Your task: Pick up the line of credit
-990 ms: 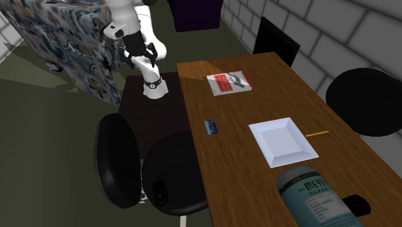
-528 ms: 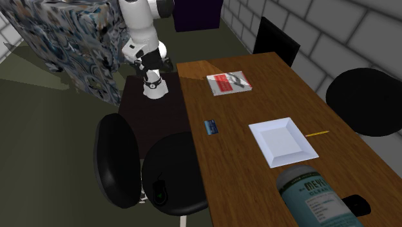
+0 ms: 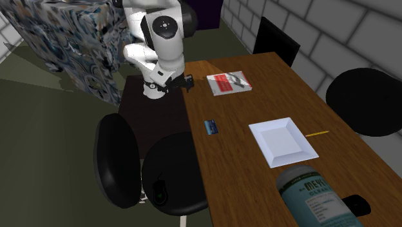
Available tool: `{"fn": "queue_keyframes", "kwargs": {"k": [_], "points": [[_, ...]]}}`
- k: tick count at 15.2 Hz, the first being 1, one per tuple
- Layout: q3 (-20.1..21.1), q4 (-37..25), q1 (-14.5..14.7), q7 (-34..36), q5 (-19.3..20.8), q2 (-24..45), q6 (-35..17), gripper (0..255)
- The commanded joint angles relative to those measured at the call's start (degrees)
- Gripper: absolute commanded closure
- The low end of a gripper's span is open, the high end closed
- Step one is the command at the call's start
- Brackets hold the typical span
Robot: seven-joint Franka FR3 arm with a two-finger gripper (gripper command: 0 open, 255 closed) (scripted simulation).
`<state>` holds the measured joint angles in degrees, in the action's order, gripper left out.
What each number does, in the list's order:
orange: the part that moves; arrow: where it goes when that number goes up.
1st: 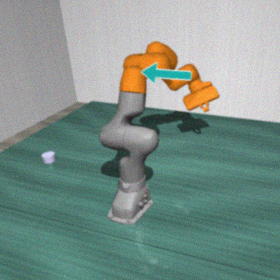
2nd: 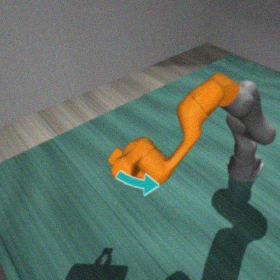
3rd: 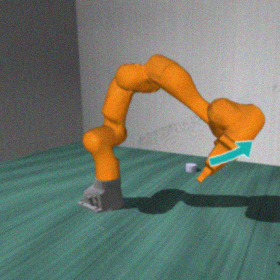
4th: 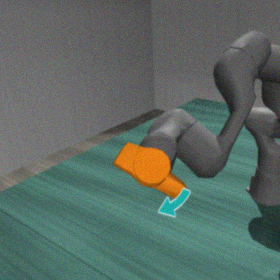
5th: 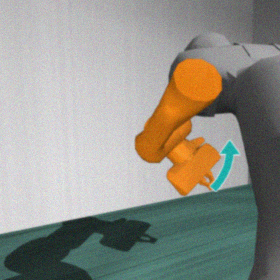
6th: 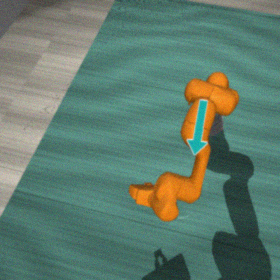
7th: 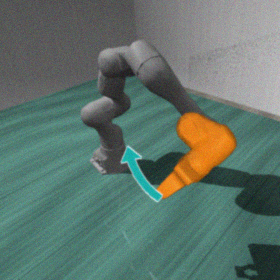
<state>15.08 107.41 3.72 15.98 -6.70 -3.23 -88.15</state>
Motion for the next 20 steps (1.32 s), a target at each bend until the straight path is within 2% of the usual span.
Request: {"fn": "queue_keyframes", "kwargs": {"k": [1,8,13,20], "points": [[1.22,-4.9,1.01,1.99,0.52,6.0,1.24,0],[3.58,-23.99,5.98,7.8,2.66,26.36,7.95,0],[4.13,-43.31,11.24,11.25,4.02,43.03,15.98,0],[3.85,-39.68,11.11,10.56,4.29,43.69,11.86,0]]}}
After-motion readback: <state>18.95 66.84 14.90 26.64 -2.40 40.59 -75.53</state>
